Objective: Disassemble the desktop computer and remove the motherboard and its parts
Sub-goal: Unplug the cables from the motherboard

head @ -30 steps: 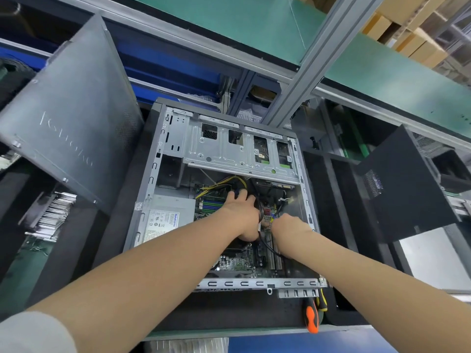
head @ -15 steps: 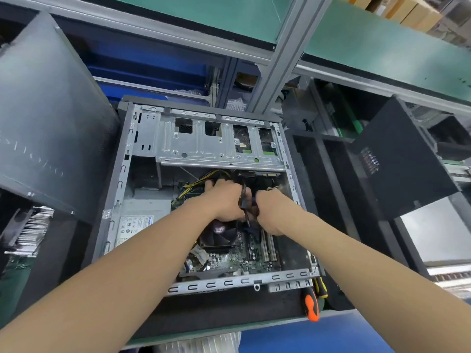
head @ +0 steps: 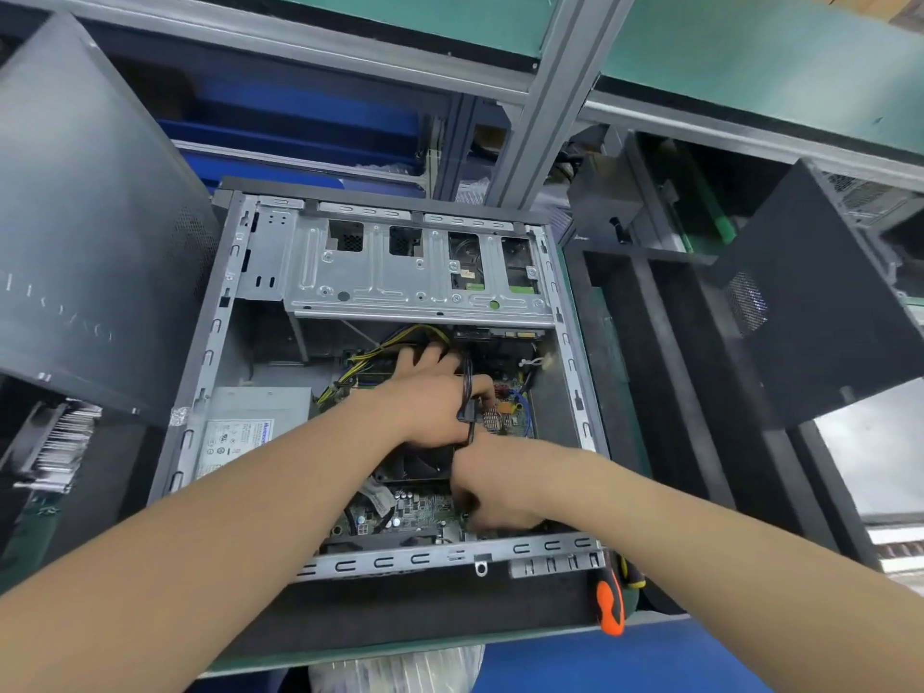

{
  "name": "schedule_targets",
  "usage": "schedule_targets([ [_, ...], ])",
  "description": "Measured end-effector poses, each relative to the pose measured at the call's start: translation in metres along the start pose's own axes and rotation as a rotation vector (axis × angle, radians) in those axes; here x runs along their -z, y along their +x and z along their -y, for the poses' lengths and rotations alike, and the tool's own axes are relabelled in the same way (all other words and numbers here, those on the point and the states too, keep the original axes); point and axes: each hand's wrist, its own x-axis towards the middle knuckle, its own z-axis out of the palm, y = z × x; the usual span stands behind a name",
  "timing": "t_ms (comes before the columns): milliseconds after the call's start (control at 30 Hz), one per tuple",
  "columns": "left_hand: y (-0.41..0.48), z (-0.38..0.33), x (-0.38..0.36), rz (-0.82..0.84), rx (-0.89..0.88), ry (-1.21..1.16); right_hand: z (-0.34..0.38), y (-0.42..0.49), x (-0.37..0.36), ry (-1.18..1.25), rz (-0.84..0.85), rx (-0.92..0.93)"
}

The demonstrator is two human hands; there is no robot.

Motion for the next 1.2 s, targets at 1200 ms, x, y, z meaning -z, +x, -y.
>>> schedule_targets([
  [1200, -0.004, -0.006, -0.019, -0.232, 0.057, 0.225, -0.009, 0.017, -0.032, -0.293, -0.030, 0.082],
])
